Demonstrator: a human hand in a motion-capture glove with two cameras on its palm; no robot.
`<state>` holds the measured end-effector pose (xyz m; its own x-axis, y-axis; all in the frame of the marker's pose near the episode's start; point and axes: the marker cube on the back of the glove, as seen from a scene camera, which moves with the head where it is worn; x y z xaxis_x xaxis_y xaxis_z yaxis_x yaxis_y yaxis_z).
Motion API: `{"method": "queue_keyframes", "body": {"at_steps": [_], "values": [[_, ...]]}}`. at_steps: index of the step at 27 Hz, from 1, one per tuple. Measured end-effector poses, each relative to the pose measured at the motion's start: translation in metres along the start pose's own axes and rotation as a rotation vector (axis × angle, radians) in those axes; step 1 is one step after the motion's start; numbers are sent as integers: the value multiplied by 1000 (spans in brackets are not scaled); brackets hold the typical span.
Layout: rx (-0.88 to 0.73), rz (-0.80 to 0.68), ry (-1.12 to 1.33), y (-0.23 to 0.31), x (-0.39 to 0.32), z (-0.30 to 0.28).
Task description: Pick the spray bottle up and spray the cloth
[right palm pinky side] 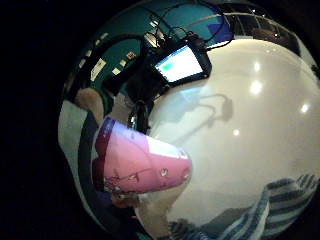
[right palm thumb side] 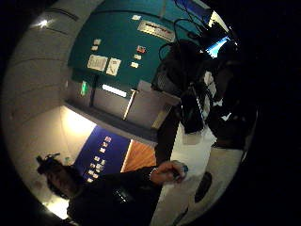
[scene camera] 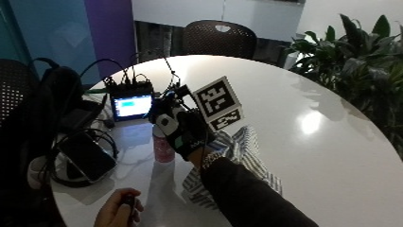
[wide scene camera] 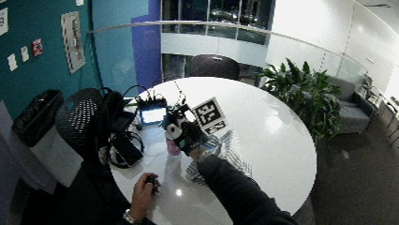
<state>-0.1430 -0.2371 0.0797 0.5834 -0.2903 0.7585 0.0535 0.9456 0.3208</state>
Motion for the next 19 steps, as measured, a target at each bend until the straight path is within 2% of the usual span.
{"method": "queue_keyframes", "body": {"at_steps": [8, 19], "values": [[11, -22, 20, 0, 0, 0], [-51, 73, 33, 13, 12, 7]]}}
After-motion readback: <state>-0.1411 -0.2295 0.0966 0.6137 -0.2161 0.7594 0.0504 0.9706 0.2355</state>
